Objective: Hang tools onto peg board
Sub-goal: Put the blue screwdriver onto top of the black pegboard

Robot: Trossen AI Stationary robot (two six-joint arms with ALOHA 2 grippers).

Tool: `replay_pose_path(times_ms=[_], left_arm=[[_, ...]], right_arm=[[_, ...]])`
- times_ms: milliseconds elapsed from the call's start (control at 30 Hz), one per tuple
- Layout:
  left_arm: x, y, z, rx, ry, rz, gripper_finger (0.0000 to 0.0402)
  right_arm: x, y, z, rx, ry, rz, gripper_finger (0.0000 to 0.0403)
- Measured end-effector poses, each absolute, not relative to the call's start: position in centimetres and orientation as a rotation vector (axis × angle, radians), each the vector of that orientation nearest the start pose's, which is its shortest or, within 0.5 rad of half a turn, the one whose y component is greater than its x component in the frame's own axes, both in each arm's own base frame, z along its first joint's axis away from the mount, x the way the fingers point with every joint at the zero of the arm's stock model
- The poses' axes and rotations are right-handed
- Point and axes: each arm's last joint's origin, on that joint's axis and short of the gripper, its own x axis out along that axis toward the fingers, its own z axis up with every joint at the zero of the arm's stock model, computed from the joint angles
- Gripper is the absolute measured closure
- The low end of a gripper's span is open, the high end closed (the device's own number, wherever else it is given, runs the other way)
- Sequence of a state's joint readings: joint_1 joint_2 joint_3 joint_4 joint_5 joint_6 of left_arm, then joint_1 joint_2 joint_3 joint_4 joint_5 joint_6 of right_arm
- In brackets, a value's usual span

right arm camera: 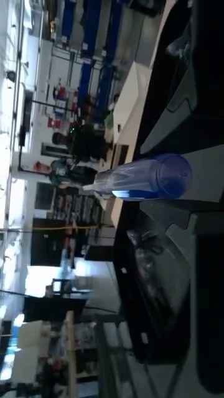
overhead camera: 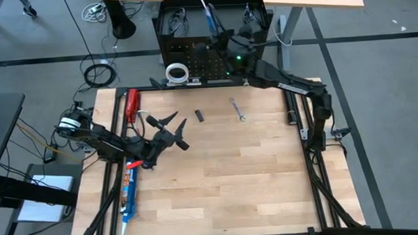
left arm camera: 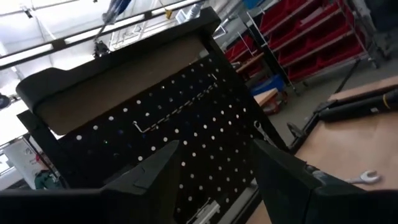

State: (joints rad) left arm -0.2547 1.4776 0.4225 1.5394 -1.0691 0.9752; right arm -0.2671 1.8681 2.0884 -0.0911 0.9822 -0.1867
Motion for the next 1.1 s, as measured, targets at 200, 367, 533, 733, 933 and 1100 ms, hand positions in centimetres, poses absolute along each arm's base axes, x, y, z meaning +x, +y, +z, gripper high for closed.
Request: replay_pose_path(times_ms=[200,367,533,733,933,1100], left_arm=[[23.9,-3.7,22.1,0.608,0.020,0.892,0.0200],[23.9,-3.7,22.2,0.606,0.013,0.888,0.0200],[23.9,-3.7,22.2,0.594,-0.008,0.872,0.0200],[23.9,-3.7,22.2,0.593,-0.009,0.872,0.0200],[23.9,-3.7,22.2,0.592,-0.009,0.872,0.0200],[23.9,-3.8,22.2,0.591,-0.010,0.872,0.0200]], right_arm=[[38.7,-15.3,47.3,-0.087,-0.048,-1.301,0.0296],[38.5,-16.1,47.2,-0.057,-0.076,-1.320,0.0295],[38.1,-17.1,47.4,-0.047,-0.103,-1.333,0.0295],[37.6,-18.3,47.4,-0.023,-0.127,-1.343,0.0294],[37.1,-19.5,46.8,0.007,-0.098,-1.366,0.0293],[36.9,-20.1,46.3,0.040,-0.073,-1.361,0.0293]])
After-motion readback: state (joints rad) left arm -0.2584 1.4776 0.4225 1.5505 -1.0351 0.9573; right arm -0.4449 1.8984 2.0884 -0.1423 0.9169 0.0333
